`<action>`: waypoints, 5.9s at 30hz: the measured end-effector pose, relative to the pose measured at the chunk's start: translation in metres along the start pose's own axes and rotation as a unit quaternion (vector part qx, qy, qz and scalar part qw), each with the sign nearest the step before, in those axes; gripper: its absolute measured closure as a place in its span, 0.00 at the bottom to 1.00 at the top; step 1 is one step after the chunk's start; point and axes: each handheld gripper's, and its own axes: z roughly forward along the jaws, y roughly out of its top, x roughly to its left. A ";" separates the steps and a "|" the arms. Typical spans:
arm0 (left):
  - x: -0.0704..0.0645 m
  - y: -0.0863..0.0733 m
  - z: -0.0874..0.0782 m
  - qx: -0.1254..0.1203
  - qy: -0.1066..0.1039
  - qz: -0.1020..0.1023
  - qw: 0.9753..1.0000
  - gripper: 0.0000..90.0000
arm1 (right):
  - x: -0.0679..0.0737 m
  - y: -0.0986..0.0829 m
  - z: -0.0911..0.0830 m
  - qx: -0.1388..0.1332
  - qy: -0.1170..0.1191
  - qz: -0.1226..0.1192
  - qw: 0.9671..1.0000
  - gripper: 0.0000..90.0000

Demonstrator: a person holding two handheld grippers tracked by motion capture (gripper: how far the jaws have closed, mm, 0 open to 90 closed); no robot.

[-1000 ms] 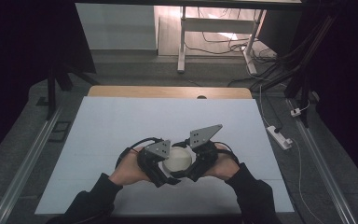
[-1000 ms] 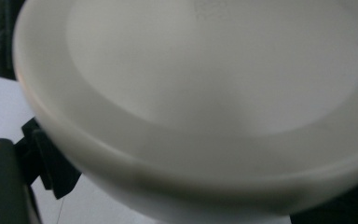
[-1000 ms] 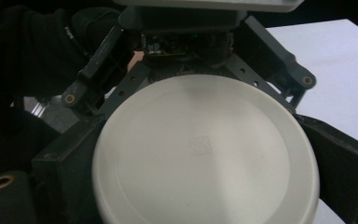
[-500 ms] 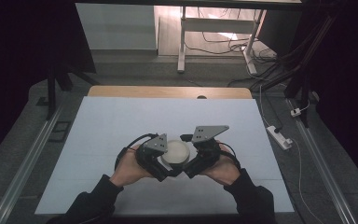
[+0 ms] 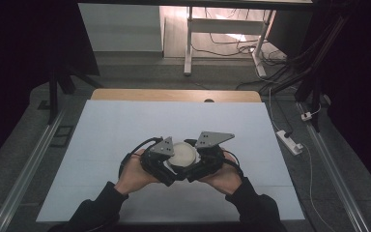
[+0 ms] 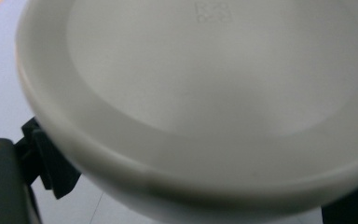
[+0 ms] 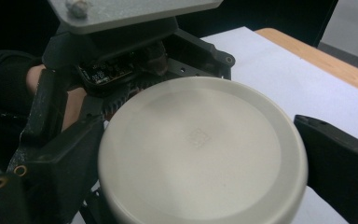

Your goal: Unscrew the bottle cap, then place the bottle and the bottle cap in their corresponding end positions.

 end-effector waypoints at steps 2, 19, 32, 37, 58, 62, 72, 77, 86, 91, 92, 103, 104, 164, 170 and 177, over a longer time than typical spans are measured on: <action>0.000 0.000 0.000 -0.001 -0.002 -0.001 1.000 0.08 | 0.001 0.000 0.000 -0.004 -0.003 -0.005 1.000 0.07; -0.005 -0.001 0.001 0.003 -0.110 0.073 0.991 0.08 | -0.006 -0.001 -0.009 0.022 0.137 -0.047 0.989 0.08; -0.008 0.002 -0.001 0.000 -0.082 0.057 0.995 0.08 | -0.006 0.005 -0.018 0.007 0.131 -0.029 0.991 0.00; -0.003 0.002 -0.003 -0.003 -0.042 0.025 0.999 0.08 | -0.002 0.008 -0.020 0.006 0.066 -0.019 0.998 0.00; -0.002 0.001 0.000 0.007 -0.059 0.032 0.998 0.08 | 0.002 0.001 -0.007 0.024 0.042 -0.029 0.998 0.08; -0.002 0.000 0.000 0.013 -0.078 0.046 0.996 0.08 | 0.000 0.000 -0.007 0.027 0.072 -0.031 0.997 0.08; -0.003 -0.002 0.004 0.024 -0.088 0.059 0.994 0.08 | -0.002 0.000 -0.010 0.024 0.095 -0.043 0.994 0.08; -0.002 -0.003 0.004 0.027 -0.083 0.057 0.995 0.08 | -0.002 0.001 -0.012 0.020 0.089 -0.045 0.995 0.08; 0.003 -0.006 0.002 0.027 -0.068 0.048 0.996 0.08 | -0.005 0.001 -0.015 0.019 0.078 -0.039 0.996 0.08; 0.006 -0.008 0.001 0.028 -0.058 0.042 0.997 0.08 | -0.006 0.001 -0.018 0.014 0.073 -0.035 0.997 0.08; 0.007 -0.008 0.001 0.029 -0.057 0.040 0.997 0.08 | -0.006 0.000 -0.018 0.013 0.073 -0.035 0.997 0.08; 0.019 -0.015 -0.002 0.027 -0.019 0.005 0.999 0.08 | -0.002 -0.003 -0.023 0.011 0.050 -0.036 0.998 0.08; 0.020 -0.016 -0.002 0.027 -0.015 0.003 1.000 0.08 | -0.002 -0.003 -0.024 0.012 0.049 -0.035 0.998 0.08; 0.070 -0.014 0.009 0.017 0.074 -0.045 0.996 0.08 | 0.023 -0.062 0.013 0.055 0.030 -0.027 0.998 0.08; 0.077 -0.014 0.013 0.017 0.080 -0.045 0.996 0.08 | 0.024 -0.067 0.020 0.060 0.029 -0.033 0.997 0.08; 0.088 -0.014 0.017 0.013 0.089 -0.055 0.994 0.08 | 0.023 -0.075 0.029 0.066 0.028 -0.031 0.997 0.08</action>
